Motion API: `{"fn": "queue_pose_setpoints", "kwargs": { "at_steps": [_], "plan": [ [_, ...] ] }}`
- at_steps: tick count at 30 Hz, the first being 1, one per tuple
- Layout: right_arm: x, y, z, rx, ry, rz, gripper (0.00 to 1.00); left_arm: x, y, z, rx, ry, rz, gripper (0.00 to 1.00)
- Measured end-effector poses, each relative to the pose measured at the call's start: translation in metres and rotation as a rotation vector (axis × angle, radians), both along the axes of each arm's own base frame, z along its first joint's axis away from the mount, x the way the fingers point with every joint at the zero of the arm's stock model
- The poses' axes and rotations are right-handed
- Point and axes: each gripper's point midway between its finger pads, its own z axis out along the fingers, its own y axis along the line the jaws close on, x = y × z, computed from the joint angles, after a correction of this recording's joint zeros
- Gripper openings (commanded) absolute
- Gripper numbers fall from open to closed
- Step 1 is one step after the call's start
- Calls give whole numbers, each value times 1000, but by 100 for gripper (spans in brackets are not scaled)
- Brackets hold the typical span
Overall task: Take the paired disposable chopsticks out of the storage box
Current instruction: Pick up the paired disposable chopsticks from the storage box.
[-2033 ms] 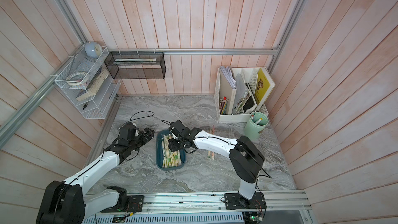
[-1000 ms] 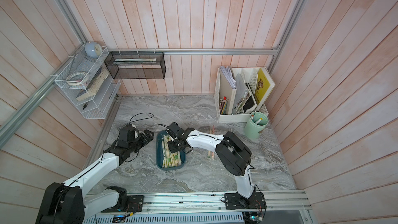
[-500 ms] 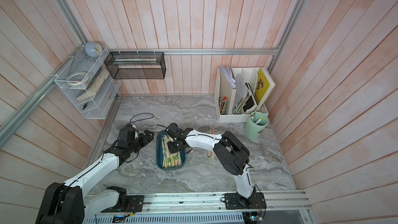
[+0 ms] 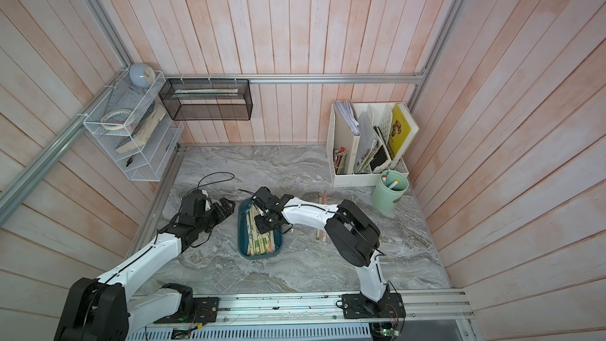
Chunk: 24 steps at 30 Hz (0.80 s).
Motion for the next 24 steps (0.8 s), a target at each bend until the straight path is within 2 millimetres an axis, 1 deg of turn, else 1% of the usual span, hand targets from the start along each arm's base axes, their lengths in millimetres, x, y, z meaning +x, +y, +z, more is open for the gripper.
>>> {"fn": "queue_pose_setpoints", "kwargs": {
  "at_steps": [5, 17, 24],
  "plan": [
    [-1, 4, 7, 27, 2, 2, 4, 1, 0, 1, -2, -5, -1, 100],
    [4, 22, 43, 174, -4, -9, 4, 2, -1, 3, -7, -12, -5, 100],
    [10, 22, 62, 269, 5, -38, 4, 2, -2, 2, -8, -12, -6, 100]
  ]
}}
